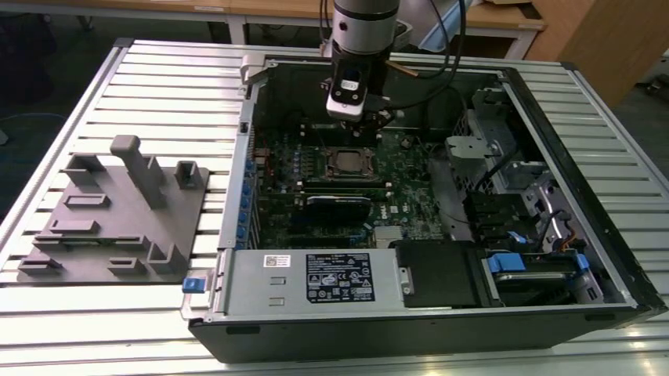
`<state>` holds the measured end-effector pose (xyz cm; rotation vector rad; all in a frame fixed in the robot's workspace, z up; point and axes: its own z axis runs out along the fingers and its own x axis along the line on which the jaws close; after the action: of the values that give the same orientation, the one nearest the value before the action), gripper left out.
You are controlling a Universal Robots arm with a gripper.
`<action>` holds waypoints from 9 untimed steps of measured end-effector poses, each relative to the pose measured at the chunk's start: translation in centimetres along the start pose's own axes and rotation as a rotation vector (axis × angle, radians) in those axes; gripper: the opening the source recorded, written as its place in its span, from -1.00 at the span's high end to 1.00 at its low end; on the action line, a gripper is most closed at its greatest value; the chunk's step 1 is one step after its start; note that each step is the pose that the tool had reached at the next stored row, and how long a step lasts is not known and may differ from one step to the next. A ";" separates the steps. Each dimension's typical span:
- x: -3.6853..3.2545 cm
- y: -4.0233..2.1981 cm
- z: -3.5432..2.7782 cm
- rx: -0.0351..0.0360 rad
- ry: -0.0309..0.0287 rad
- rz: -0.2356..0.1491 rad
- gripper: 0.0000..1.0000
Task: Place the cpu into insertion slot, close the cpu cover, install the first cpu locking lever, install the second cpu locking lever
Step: 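Install the first cpu locking lever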
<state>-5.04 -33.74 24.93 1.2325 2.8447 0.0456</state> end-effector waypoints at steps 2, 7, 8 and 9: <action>0.00 0.00 0.00 -0.0001 -0.0001 0.000 0.80; 0.00 0.00 0.00 -0.0004 -0.0005 0.000 0.80; 0.00 0.00 0.00 -0.0005 -0.0005 0.000 0.80; 0.00 0.00 0.00 -0.0006 -0.0005 -0.001 0.80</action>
<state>-5.04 -33.74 24.92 1.2312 2.8445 0.0461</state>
